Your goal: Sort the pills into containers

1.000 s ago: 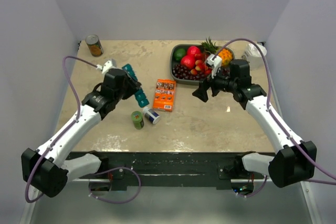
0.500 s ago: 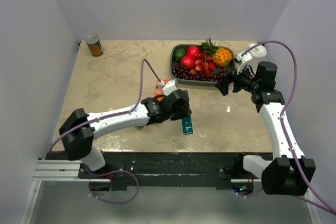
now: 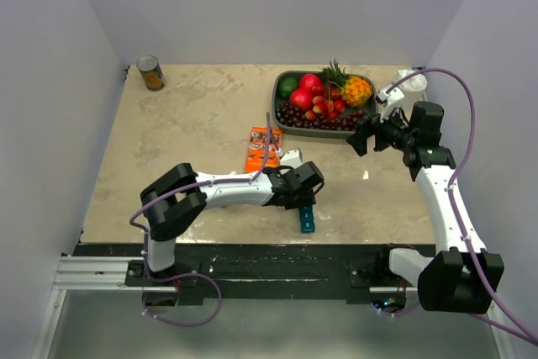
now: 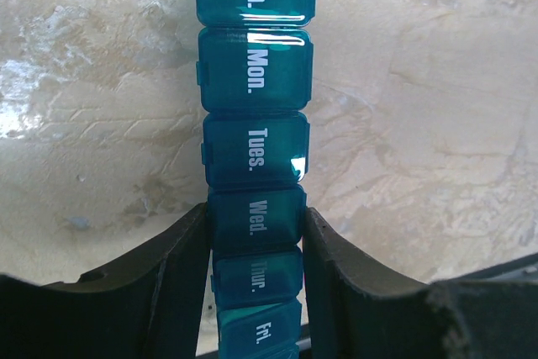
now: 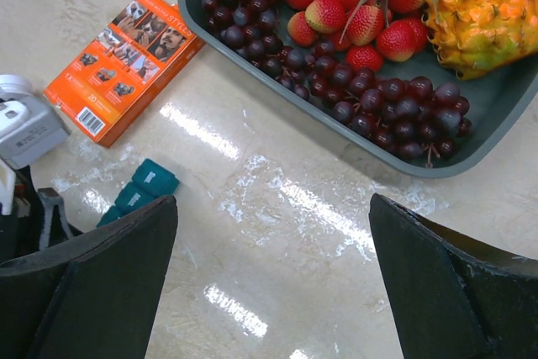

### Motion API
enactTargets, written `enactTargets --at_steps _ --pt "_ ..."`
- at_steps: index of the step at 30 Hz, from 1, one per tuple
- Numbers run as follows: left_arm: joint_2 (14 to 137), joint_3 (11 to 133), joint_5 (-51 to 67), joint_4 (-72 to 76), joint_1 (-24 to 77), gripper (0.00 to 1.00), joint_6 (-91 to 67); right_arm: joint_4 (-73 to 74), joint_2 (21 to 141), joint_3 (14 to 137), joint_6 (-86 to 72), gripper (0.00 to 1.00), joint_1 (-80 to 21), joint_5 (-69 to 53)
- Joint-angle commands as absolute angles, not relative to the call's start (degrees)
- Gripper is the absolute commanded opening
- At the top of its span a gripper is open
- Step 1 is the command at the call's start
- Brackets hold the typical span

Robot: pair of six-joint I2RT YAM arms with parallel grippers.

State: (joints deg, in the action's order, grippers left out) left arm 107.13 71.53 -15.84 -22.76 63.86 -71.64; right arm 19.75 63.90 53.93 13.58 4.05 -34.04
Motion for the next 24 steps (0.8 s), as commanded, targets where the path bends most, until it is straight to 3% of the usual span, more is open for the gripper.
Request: enactTargets --at_steps 1,9,13,18,21,23,24 --pt "109.5 75.5 -17.8 -21.9 64.1 0.33 -73.5 19.0 63.7 53.6 14.6 0.99 4.4 -35.9" --pt "110.9 78.6 -20.0 -24.3 63.2 0.71 -71.8 21.7 64.7 53.7 17.6 0.99 4.3 -39.1" --pt "109.3 78.6 -20.7 -24.7 62.5 0.77 -70.3 26.0 65.6 54.6 22.0 0.99 4.4 -43.5" --pt "103.7 78.5 -21.1 -25.4 61.4 0.78 -62.3 44.3 68.8 57.8 40.8 0.99 4.2 -52.1" --pt "98.3 77.1 -21.4 -25.7 60.6 0.78 -54.2 54.8 69.4 59.2 52.8 0.93 4.1 -54.1" --pt "94.8 74.2 -22.0 -24.2 60.6 0.78 -49.7 61.1 69.7 59.5 60.6 0.81 3.7 -55.2" --pt "90.7 72.8 -21.3 -22.8 60.6 0.78 -44.1 63.6 70.0 59.6 63.8 0.67 3.1 -56.7"
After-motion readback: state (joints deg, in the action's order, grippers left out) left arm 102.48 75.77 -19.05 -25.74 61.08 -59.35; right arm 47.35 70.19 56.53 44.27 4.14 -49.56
